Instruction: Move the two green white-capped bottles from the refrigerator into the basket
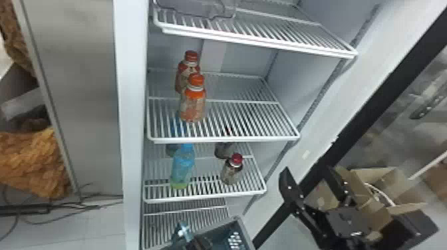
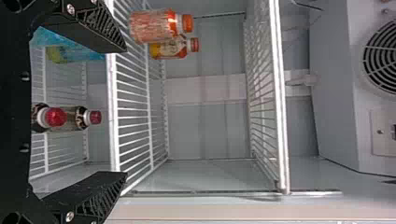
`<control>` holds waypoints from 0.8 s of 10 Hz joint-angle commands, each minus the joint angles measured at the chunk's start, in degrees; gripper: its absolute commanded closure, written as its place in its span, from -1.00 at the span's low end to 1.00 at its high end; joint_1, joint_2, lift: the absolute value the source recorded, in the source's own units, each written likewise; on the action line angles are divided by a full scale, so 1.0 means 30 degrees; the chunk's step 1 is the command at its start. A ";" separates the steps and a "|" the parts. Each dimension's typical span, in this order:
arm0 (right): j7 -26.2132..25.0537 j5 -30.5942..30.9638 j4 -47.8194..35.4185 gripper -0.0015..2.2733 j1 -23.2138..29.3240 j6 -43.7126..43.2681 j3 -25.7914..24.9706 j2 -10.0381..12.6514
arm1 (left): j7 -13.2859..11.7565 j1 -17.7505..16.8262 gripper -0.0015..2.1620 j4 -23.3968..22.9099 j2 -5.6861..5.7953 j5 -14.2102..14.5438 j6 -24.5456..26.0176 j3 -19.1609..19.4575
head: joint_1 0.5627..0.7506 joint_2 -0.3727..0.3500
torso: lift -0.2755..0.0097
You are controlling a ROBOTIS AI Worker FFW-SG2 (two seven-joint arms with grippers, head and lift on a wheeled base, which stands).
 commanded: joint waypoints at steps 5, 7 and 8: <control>0.0700 0.0461 0.2192 -0.91 -0.0512 -0.1434 0.0102 0.0017 | 0.0028 -0.0139 0.12 0.0424 -0.0029 -0.0076 0.0036 -0.0151 | 0.41 -0.94 | 0.90; 0.0729 0.0461 0.2520 -0.91 -0.0559 -0.1809 0.0178 0.0017 | 0.0028 -0.0186 0.12 0.0424 -0.0029 -0.0114 0.0036 -0.0227 | 0.41 -0.94 | 0.90; 0.0729 0.0499 0.2520 -0.91 -0.0559 -0.1809 0.0140 0.0017 | 0.0028 -0.0233 0.12 0.0424 0.0000 -0.0114 0.0036 -0.0227 | 0.41 -0.94 | 0.90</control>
